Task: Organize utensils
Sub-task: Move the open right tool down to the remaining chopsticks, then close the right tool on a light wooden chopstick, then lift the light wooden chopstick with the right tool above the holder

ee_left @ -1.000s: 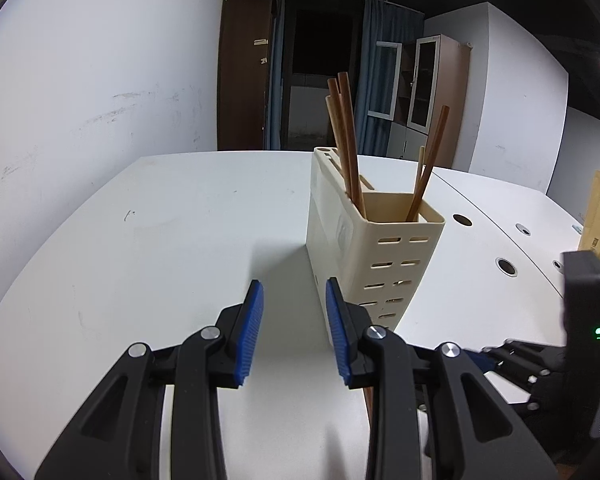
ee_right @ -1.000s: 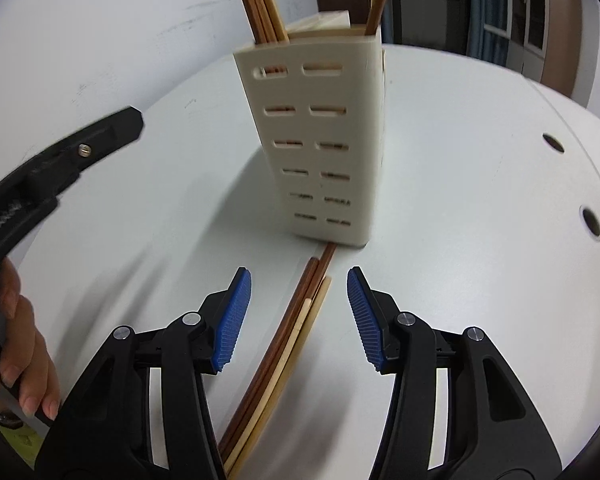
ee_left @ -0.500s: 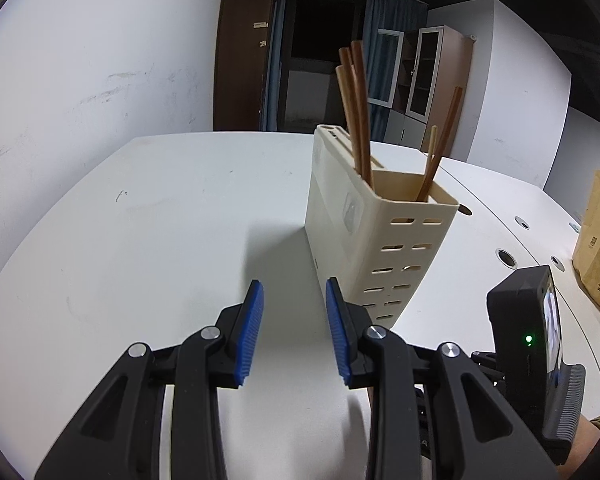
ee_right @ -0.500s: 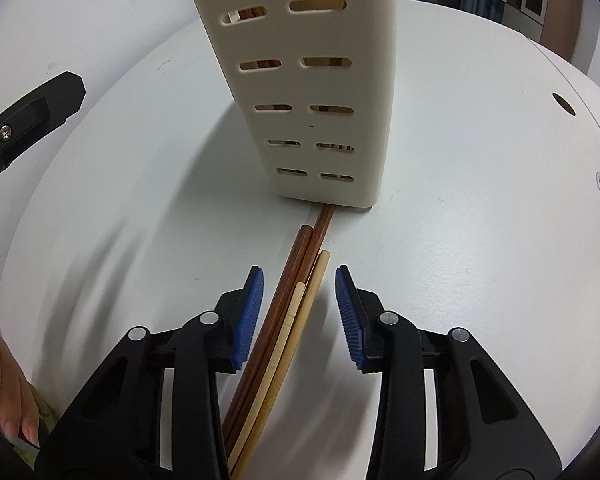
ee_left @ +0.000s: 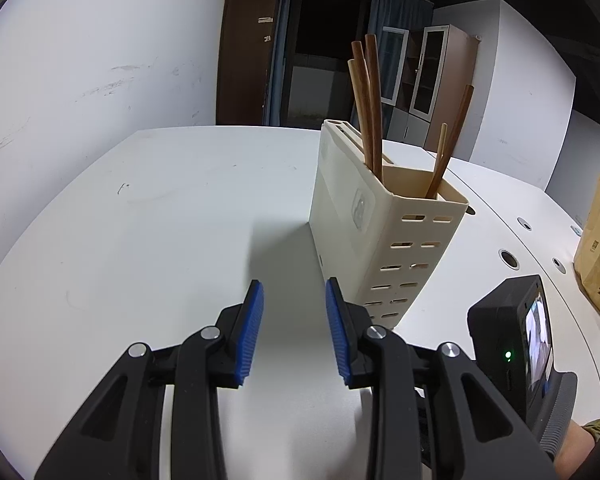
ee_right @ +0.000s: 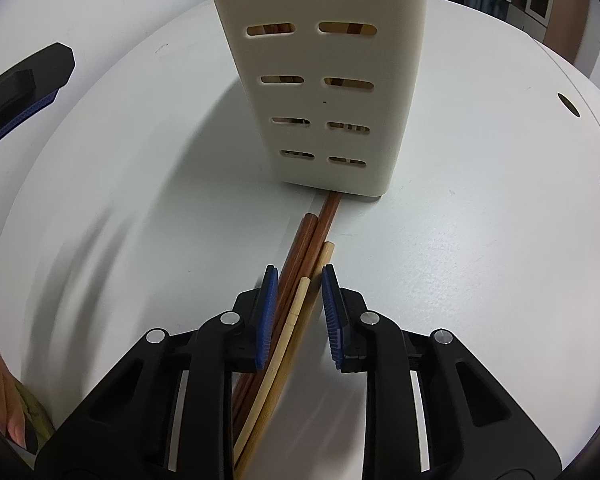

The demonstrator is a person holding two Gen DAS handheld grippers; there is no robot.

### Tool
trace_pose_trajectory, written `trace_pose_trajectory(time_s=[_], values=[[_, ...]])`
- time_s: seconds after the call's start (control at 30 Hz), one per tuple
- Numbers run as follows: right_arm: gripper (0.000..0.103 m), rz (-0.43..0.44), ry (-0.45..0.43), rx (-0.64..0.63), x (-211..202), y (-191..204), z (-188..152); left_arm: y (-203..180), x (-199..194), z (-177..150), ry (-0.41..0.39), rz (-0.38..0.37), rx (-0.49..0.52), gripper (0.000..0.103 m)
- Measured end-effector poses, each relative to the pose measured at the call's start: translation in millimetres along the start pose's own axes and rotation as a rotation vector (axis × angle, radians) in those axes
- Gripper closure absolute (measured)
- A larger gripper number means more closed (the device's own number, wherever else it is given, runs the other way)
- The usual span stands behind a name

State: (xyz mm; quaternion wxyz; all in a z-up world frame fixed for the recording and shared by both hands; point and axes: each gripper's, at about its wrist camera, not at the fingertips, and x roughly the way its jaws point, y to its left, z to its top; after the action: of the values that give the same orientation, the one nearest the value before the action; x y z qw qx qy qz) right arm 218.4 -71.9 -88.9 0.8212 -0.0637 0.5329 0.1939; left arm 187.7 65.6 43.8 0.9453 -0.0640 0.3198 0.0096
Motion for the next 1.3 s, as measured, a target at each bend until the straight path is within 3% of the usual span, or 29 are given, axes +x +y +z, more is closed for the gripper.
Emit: trace_pose_trajectory(time_s=[0.2, 0.7, 1.07, 1.3], values=[[0.093, 0.007, 0.001, -0.003, 5, 6, 7, 0, 1, 0, 0.002, 0.000, 0.001, 0.071], [0.098, 0.035, -0.042, 0.005, -7, 7, 6, -7, 9, -8, 0.032, -0.014, 0.027, 0.072], [0.098, 0.049, -0.078, 0.043, -25, -5, 0, -16, 40, -24, 0.177, -0.097, 0.048, 0.072], [0.098, 0.073, -0.090, 0.073, -36, -39, -12, -29, 67, -38, 0.285, -0.138, 0.071, 0.072]])
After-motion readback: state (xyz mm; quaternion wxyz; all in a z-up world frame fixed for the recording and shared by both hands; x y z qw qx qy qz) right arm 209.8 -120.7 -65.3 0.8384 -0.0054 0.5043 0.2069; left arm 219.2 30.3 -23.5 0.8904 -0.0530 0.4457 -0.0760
